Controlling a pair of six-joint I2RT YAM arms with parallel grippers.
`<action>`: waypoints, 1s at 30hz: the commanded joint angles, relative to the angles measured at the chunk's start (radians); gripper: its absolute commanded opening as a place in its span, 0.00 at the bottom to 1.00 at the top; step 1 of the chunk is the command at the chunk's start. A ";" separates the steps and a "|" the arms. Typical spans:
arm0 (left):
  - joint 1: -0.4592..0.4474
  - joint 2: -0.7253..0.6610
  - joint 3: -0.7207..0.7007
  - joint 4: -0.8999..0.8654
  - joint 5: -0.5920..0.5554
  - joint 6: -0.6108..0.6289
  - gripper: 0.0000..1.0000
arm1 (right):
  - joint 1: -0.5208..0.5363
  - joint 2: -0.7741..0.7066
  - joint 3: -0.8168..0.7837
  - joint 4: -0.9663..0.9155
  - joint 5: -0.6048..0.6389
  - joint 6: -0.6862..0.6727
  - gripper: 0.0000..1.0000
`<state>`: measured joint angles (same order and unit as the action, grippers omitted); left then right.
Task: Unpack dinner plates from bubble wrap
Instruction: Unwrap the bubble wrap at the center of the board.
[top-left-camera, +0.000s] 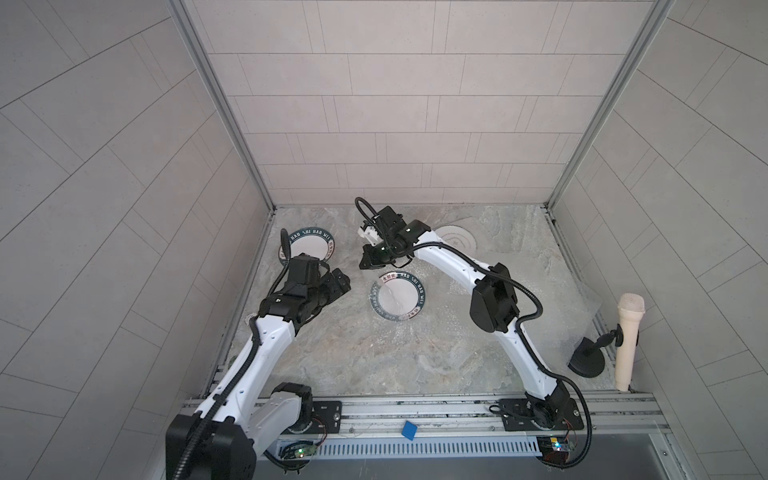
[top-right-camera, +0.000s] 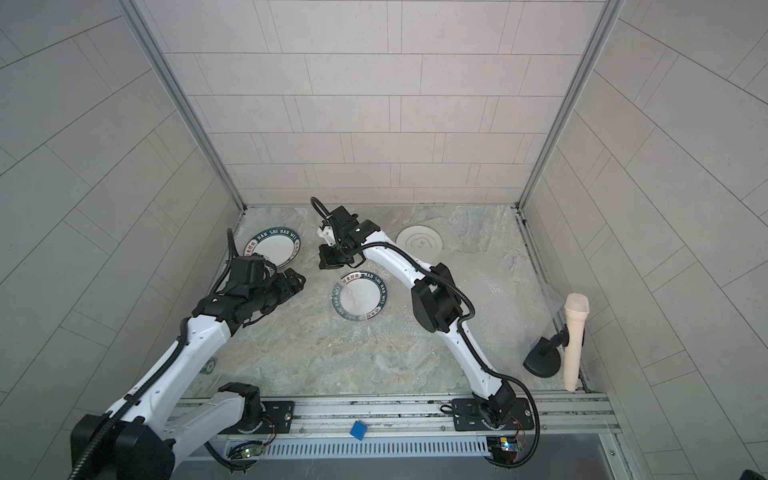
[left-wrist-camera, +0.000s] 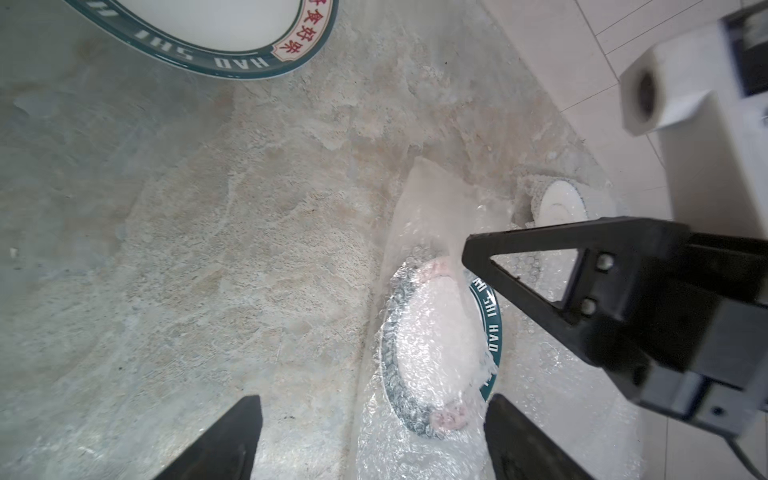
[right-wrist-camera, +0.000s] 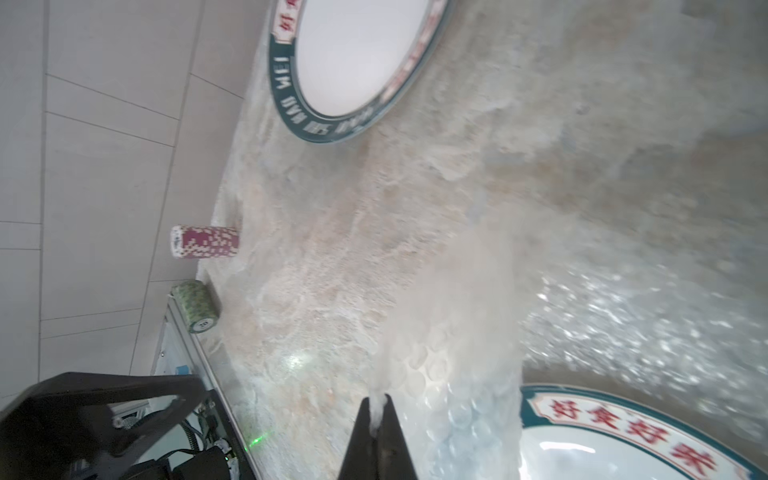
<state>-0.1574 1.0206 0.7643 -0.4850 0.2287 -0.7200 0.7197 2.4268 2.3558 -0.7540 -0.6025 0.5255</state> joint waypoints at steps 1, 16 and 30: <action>0.006 -0.011 0.024 -0.065 -0.039 0.027 0.89 | 0.019 0.085 0.062 0.004 0.001 0.057 0.02; 0.051 -0.120 0.108 -0.181 -0.014 0.025 0.90 | 0.081 0.283 0.221 0.263 -0.015 0.230 0.30; 0.051 -0.100 0.099 -0.116 0.059 0.005 0.90 | 0.088 0.233 0.290 0.219 -0.069 0.151 0.85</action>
<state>-0.1116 0.9245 0.8616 -0.6189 0.2581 -0.7071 0.8188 2.7090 2.6350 -0.4919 -0.6655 0.7113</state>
